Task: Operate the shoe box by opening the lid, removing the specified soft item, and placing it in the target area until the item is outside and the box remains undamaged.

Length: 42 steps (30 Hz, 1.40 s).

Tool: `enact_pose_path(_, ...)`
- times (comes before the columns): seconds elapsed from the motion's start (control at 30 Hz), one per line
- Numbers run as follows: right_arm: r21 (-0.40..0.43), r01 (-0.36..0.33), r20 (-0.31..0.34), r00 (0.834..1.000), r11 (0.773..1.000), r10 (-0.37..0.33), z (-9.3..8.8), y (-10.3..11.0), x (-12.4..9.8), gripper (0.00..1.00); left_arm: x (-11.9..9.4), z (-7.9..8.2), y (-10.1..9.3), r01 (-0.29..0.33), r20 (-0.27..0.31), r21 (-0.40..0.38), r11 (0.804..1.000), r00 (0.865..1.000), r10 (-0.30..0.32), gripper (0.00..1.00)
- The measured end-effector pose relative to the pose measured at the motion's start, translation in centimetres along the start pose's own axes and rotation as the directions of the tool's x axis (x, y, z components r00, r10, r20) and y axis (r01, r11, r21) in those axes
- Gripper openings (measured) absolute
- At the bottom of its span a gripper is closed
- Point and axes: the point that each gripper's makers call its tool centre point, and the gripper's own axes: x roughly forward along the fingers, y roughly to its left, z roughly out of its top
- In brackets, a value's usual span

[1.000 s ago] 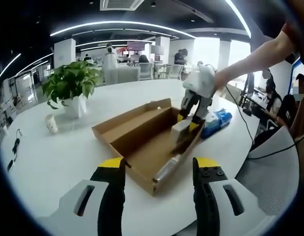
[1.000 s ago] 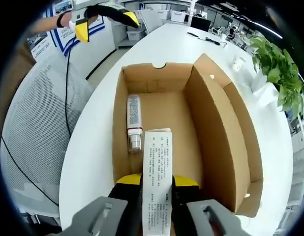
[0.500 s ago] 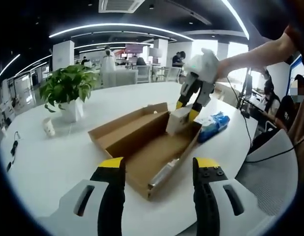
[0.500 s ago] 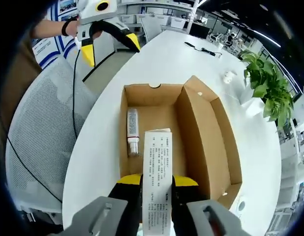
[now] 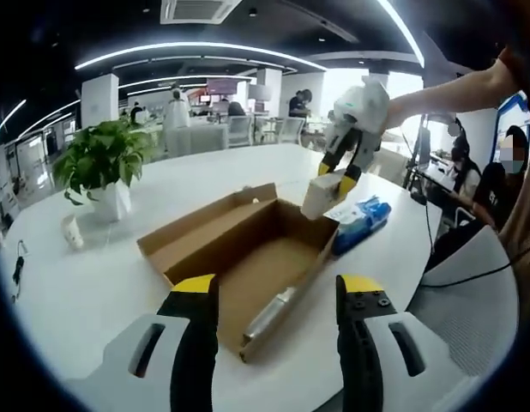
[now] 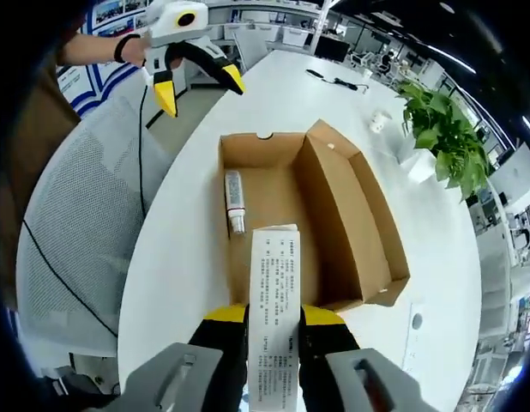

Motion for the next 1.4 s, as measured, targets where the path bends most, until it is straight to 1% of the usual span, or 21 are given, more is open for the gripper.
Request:
enact_pose_path(0.1, 0.029, 0.011, 0.003, 1.000, 1.000, -0.012, -1.2, 0.2, -0.5, 0.17, 0.5, 0.4, -0.5, 0.013, 0.003, 0.006, 1.000, 1.000, -0.013, 0.55)
enact_pose_path(0.33, 0.091, 0.032, -0.014, 0.999, 0.995, -0.030, -5.3, 1.4, -1.6, 0.17, 1.8, 0.9, -1.9, 0.048, -0.007, 0.032, 0.998, 0.999, -0.047, 0.55)
enact_pose_path(0.4, 0.111, 0.034, -0.016, 0.999, 0.993, -0.032, -6.3, 1.8, -1.7, 0.17, 2.1, 1.0, -2.3, 0.059, -0.010, 0.036, 0.998, 0.998, -0.059, 0.55)
enact_pose_path(0.57, 0.159, 0.037, -0.030, 0.999, 0.987, -0.032, -9.3, 3.4, -1.7, 0.17, 2.8, 1.1, -3.0, 0.076, -0.018, 0.047, 0.996, 0.997, -0.075, 0.55)
enact_pose_path(0.73, 0.200, 0.041, -0.040, 0.999, 0.979, -0.034, -11.5, 4.2, -1.9, 0.17, 3.5, 1.0, -3.6, 0.097, -0.035, 0.057, 0.994, 0.995, -0.095, 0.55)
enact_pose_path(0.9, 0.222, 0.045, -0.045, 0.998, 0.974, -0.036, -13.1, 4.6, -2.2, 0.17, 4.1, 1.1, -4.0, 0.111, -0.044, 0.060, 0.992, 0.993, -0.108, 0.55)
enact_pose_path(1.0, 0.238, 0.060, -0.046, 0.998, 0.969, -0.051, -13.9, 4.1, -2.6, 0.17, 4.4, 1.2, -4.2, 0.114, -0.045, 0.061, 0.992, 0.993, -0.111, 0.55)
enact_pose_path(1.1, 0.251, 0.074, -0.042, 0.997, 0.965, -0.065, -14.3, 3.6, -3.0, 0.17, 4.7, 1.3, -4.3, 0.118, -0.046, 0.059, 0.991, 0.992, -0.115, 0.55)
enact_pose_path(1.3, 0.240, 0.082, -0.064, 0.996, 0.967, -0.068, -15.3, 3.4, -3.5, 0.17, 5.0, 1.3, -4.1, 0.118, -0.054, 0.060, 0.991, 0.992, -0.115, 0.55)
enact_pose_path(1.4, 0.243, 0.085, -0.072, 0.995, 0.966, -0.069, -16.0, 3.0, -3.7, 0.17, 5.1, 1.5, -3.9, 0.113, -0.054, 0.057, 0.992, 0.992, -0.110, 0.55)
